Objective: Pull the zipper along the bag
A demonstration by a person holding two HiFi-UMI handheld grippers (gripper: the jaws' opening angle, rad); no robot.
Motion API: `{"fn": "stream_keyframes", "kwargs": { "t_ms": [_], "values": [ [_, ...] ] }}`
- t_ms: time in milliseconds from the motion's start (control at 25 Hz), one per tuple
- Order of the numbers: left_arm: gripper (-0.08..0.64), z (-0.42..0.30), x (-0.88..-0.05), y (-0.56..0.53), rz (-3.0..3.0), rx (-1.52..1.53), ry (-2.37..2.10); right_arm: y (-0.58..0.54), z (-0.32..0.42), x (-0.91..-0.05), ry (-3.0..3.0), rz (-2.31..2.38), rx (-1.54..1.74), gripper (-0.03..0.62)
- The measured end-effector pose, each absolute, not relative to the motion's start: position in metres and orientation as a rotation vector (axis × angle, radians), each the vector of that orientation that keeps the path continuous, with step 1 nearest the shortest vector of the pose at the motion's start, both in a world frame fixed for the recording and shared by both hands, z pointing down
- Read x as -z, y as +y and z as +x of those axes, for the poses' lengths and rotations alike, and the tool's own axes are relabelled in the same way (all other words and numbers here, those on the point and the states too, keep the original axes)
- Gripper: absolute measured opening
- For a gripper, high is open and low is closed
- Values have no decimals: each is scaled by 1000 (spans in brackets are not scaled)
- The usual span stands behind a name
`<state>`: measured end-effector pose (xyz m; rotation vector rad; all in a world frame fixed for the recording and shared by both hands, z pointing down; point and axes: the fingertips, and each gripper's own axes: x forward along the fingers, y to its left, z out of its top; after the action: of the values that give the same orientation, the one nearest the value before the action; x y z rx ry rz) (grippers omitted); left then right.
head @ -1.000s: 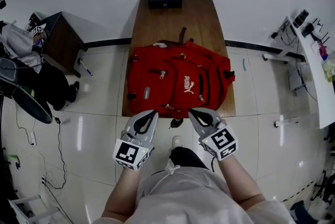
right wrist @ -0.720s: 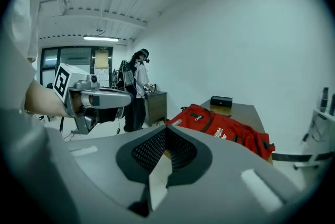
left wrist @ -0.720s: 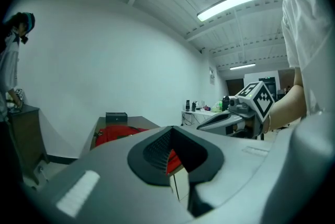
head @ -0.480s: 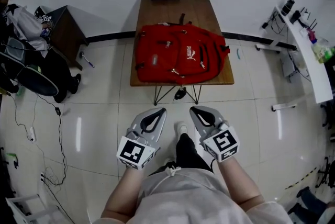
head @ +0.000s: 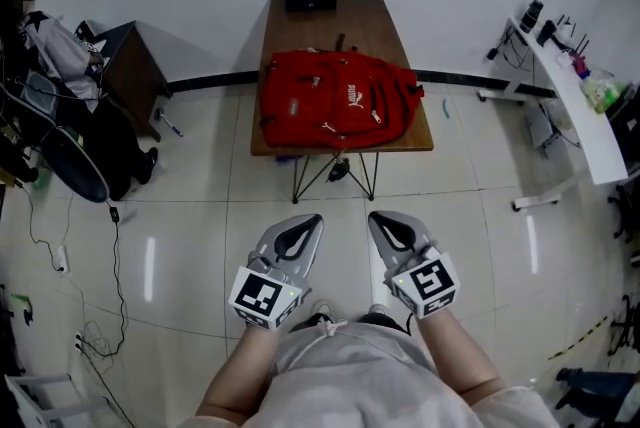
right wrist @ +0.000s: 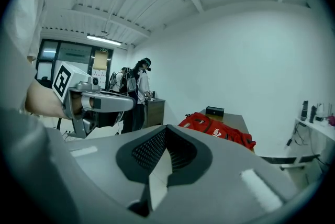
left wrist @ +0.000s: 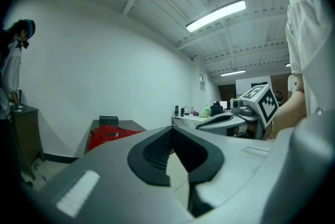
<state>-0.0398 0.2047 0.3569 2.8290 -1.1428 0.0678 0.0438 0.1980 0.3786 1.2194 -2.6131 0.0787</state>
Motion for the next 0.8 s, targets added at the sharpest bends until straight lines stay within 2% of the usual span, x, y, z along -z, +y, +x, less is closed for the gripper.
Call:
{"fn": "stream_keyframes", "kwargs": {
  "t_ms": [800],
  "values": [
    [6,2,-342,244,2808,-67,-1176,235,72,-350,-2700,1178,41,6]
  ]
}}
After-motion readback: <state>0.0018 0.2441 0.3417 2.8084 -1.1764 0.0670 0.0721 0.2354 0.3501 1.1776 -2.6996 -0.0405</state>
